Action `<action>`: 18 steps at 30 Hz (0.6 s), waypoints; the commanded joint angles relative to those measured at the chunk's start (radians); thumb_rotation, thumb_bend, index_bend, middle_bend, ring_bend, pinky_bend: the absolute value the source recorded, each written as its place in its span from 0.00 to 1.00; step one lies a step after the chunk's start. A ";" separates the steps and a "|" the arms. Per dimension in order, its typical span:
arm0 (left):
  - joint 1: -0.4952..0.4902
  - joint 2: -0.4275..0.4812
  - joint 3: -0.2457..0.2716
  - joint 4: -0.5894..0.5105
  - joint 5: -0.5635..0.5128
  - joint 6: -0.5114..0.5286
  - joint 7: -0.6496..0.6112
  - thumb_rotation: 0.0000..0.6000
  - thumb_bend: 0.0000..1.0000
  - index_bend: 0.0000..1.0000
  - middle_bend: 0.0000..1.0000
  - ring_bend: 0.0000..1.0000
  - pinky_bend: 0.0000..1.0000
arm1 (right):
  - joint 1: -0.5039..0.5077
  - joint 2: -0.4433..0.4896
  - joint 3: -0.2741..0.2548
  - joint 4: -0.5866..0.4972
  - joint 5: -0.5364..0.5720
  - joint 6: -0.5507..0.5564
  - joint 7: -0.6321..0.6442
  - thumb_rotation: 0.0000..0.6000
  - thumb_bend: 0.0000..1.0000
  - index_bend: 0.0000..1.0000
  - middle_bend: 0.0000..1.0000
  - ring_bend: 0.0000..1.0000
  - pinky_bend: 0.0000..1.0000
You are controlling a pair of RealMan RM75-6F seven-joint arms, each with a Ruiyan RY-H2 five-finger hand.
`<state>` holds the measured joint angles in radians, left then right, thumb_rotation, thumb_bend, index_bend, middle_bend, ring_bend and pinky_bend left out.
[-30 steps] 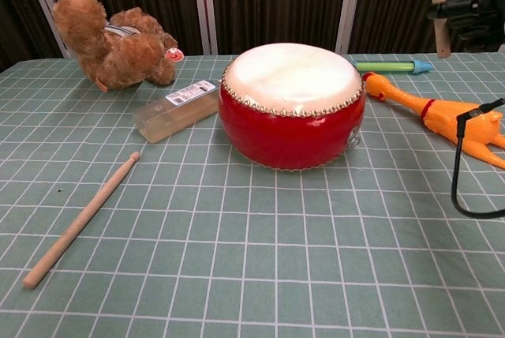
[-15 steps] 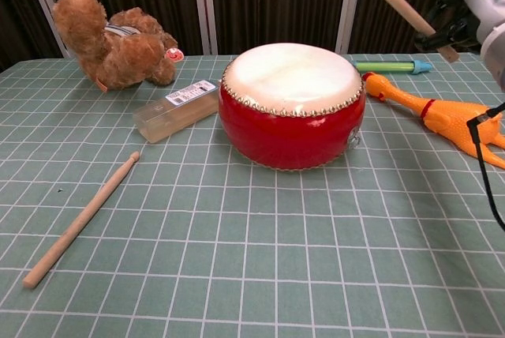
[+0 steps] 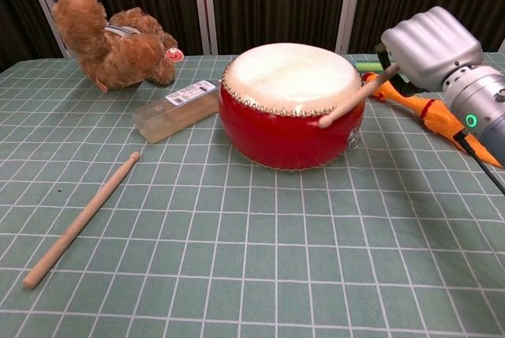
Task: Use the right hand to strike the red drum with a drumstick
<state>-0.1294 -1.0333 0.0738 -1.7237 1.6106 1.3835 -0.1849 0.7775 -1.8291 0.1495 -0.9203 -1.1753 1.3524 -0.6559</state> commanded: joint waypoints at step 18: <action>0.006 -0.003 0.002 -0.002 -0.001 0.007 0.023 1.00 0.01 0.00 0.00 0.00 0.00 | -0.243 0.291 -0.023 -0.606 0.050 0.113 0.001 1.00 0.64 0.98 1.00 1.00 0.93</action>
<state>-0.1246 -1.0353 0.0748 -1.7260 1.6090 1.3889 -0.1639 0.5881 -1.5894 0.1737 -1.4544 -1.1407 1.4569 -0.6368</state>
